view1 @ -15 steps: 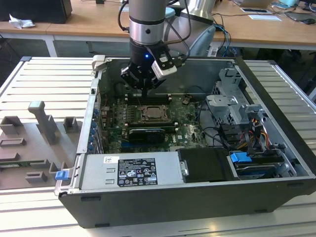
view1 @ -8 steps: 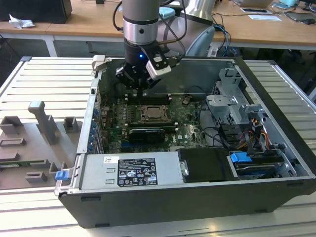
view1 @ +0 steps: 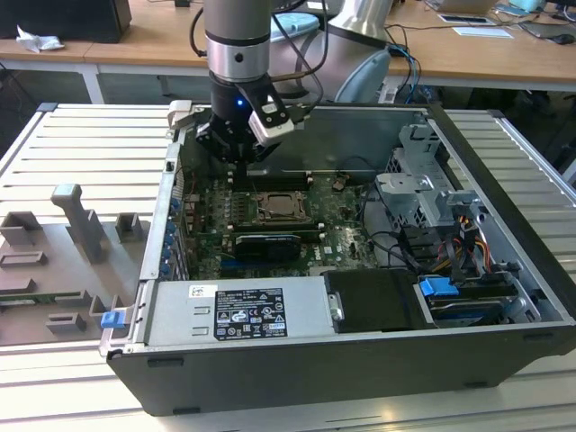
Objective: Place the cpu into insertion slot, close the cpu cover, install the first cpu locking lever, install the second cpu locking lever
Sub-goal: 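Install the first cpu locking lever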
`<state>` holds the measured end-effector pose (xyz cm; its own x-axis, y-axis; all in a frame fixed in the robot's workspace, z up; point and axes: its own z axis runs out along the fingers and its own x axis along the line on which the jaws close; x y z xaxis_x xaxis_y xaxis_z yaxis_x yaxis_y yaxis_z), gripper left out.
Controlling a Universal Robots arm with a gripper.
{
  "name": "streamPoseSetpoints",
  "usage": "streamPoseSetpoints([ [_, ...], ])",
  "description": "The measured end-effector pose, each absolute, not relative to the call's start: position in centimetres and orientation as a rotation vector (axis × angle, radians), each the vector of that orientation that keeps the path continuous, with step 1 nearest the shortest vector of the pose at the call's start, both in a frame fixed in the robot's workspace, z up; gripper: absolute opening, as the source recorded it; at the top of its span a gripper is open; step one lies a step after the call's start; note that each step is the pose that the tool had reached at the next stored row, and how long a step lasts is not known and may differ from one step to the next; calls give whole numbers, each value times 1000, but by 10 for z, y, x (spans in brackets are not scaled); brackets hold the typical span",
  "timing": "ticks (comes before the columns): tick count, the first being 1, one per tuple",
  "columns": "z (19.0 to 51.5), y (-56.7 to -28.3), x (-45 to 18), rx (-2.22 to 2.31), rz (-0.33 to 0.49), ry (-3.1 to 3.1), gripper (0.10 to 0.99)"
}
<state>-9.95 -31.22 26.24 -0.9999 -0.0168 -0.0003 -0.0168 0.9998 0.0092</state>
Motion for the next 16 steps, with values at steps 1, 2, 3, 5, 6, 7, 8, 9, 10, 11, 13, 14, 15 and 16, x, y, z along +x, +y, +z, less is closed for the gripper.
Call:
streamPoseSetpoints([
  [1,262,-311,-100,-28,14,3141,106],
  [2,261,-309,-102,-32,15,3141,106],
  [3,260,-307,-102,-36,15,3141,106],
  [5,259,-302,-103,-42,14,3141,106],
  [6,258,-301,-103,-45,15,3141,106],
  [7,257,-298,-103,-49,15,3141,106],
  [8,256,-294,-104,-56,15,3141,106],
  [9,256,-292,-104,-59,15,3141,106],
  [10,256,-291,-104,-61,15,3141,106],
  [11,256,-290,-104,-63,14,3141,106],
  [13,256,-289,-102,-65,15,3141,106],
  [14,256,-289,-101,-65,15,3141,106],
  [15,256,-289,-99,-65,15,3141,106],
  [16,256,-289,-96,-65,15,3141,106],
])
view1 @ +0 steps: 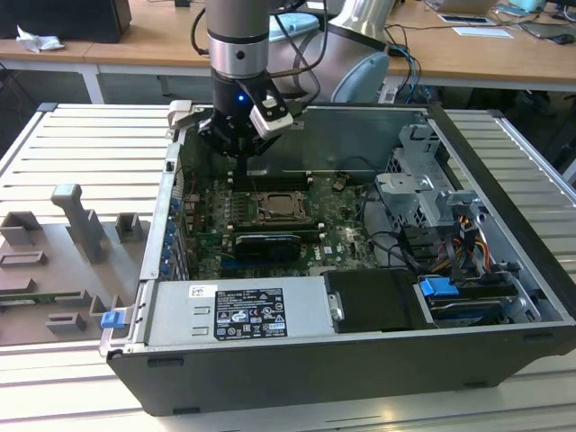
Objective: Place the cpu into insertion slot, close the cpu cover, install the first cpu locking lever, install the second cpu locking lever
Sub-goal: 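Install the first cpu locking lever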
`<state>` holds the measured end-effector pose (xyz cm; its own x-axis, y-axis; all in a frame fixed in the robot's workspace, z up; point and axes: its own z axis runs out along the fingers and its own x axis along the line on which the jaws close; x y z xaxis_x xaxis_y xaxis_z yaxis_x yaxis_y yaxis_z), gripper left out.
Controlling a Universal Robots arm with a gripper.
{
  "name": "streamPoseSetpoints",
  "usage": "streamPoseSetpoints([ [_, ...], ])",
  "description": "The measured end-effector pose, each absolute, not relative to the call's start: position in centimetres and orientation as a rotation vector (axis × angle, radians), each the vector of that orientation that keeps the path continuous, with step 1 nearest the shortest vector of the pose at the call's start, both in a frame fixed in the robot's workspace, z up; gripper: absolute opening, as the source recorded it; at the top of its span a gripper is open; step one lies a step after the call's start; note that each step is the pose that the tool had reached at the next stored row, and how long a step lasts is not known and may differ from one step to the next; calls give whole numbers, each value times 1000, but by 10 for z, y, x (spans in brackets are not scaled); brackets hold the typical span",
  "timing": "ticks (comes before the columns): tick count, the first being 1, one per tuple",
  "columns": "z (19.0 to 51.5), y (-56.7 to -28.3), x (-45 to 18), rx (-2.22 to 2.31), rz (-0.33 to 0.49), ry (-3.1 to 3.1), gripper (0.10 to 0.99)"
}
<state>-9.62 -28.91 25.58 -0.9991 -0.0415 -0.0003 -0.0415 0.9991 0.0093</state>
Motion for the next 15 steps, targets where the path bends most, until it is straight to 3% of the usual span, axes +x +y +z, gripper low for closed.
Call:
streamPoseSetpoints([
  [15,252,-289,-73,-65,15,3141,106],
])
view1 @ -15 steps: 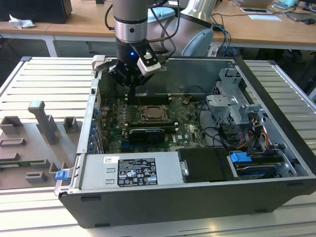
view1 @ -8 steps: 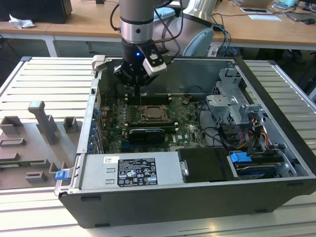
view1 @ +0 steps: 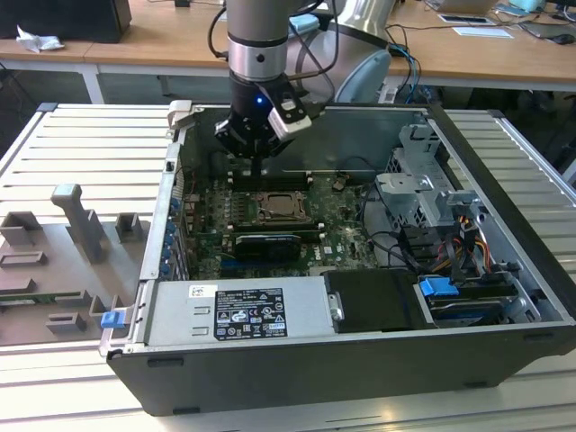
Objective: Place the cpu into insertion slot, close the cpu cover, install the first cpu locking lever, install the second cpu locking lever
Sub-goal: 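Install the first cpu locking lever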
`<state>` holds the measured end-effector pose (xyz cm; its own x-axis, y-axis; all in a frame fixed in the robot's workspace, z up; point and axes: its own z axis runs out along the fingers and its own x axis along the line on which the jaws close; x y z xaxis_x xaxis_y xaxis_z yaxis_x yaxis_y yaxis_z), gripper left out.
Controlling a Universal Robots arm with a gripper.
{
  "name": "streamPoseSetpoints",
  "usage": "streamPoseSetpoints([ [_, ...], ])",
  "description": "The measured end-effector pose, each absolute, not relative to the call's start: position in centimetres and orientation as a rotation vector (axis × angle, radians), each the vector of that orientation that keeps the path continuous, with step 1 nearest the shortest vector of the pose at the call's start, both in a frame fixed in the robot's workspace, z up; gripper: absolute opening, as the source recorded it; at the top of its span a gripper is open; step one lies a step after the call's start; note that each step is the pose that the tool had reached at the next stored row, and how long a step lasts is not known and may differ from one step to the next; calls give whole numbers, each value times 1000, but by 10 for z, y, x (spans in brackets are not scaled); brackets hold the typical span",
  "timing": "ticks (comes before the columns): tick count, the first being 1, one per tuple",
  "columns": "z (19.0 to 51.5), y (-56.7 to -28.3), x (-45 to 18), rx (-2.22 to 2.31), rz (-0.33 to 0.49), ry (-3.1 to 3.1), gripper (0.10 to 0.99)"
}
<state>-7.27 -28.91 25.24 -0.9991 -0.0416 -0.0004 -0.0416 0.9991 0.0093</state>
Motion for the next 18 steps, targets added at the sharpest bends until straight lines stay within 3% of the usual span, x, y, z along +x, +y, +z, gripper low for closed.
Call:
streamPoseSetpoints([
  [4,251,-289,-62,-65,19,3141,106],
  [8,251,-292,-61,-64,138,3136,106],
  [18,239,-293,-50,-66,154,3135,106],
])
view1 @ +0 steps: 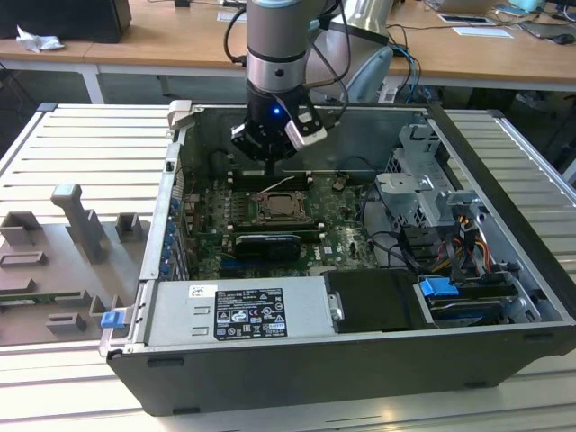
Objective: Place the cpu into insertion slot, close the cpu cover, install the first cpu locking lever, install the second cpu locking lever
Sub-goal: 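Install the first cpu locking lever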
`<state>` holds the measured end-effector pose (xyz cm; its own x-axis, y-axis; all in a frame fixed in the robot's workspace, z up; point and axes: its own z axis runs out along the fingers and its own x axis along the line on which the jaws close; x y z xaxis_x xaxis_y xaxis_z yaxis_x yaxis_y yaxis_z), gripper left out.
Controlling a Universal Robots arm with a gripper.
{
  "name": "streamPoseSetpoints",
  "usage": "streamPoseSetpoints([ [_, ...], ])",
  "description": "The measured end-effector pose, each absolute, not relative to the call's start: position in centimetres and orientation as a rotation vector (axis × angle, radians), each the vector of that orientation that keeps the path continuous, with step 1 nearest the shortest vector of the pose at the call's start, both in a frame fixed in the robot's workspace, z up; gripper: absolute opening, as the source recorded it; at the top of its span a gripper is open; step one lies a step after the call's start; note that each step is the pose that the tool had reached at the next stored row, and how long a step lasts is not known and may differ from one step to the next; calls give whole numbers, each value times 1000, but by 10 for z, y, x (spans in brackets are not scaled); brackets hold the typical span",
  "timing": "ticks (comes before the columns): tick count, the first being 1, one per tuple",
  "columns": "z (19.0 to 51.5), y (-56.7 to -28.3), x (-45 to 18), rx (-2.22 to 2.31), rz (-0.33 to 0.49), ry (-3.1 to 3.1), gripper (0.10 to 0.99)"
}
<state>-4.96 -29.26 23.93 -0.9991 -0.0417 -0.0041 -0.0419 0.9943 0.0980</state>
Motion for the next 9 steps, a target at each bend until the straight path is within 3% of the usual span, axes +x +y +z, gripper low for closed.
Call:
streamPoseSetpoints([
  [9,230,-292,-42,-78,155,3135,106],
])
